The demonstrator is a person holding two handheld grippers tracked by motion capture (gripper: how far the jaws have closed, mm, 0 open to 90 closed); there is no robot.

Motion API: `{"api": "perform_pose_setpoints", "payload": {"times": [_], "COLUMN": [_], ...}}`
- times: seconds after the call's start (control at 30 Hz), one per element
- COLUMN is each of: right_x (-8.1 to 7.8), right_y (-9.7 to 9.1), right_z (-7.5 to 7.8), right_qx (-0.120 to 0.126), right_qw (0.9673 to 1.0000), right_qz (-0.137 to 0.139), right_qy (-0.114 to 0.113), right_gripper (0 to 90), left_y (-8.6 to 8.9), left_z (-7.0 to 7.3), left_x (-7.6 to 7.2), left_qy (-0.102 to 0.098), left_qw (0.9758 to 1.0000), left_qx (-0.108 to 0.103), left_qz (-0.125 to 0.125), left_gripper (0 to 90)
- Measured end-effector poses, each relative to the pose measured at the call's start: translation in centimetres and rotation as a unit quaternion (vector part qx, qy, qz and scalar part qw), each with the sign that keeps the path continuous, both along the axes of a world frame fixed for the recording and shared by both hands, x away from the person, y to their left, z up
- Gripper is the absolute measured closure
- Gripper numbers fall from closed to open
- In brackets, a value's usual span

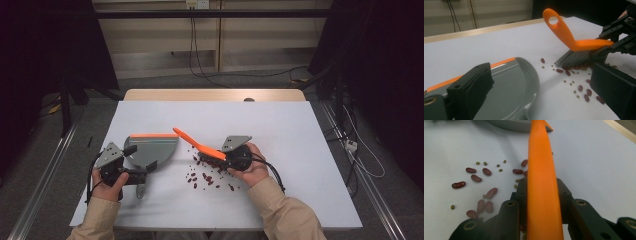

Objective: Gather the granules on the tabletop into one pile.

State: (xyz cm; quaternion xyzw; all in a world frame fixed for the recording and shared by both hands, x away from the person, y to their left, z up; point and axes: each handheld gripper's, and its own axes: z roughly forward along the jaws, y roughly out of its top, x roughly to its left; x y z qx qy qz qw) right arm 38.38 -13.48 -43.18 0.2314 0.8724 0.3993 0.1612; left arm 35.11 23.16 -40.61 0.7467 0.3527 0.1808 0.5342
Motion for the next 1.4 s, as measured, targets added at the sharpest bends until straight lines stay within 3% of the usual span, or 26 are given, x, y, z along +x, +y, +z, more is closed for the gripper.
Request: {"api": "perform_pose_setpoints", "payload": {"times": [0.07,0.3,0.6,0.73,0.77,1.0,1.4], "right_x": [0.1,2.4,6.7,7.8,7.7,6.0,2.3], "right_y": [-0.1,-0.6,1.4,2.2,2.3,2.9,2.1], "right_z": [0.2,1.2,0.0,-0.9,-1.0,-0.7,-0.3], "right_qx": [-0.001,0.048,0.043,0.02,0.028,-0.01,-0.008], "right_qw": [0.9999,0.9983,0.9983,0.9994,0.9994,0.9982,0.9949], "right_qz": [-0.002,-0.026,-0.031,-0.008,0.004,0.053,0.1], "right_qy": [-0.013,-0.017,-0.024,-0.027,-0.021,-0.026,-0.012], "right_gripper": [71.6,71.6,71.6,71.6,71.6,71.4,71.5], "left_y": [0.0,-0.1,0.3,0.5,0.6,0.6,0.6], "left_z": [0.0,-0.1,-0.1,-0.2,-0.2,-0.3,-0.1], "left_x": [0.0,0.2,0.4,0.5,0.5,0.5,0.3], "left_qy": [0.0,0.002,0.004,0.006,0.007,0.007,0.003], "left_qw": [1.0,1.0,1.0,0.9999,0.9999,0.9999,0.9999], "left_qx": [0.0,0.001,-0.004,-0.005,-0.005,-0.005,-0.005], "left_qz": [-0.001,-0.001,0.007,0.01,0.01,0.012,0.011], "left_gripper": [4.1,4.2,4.2,4.1,4.1,4.1,4.1]}}
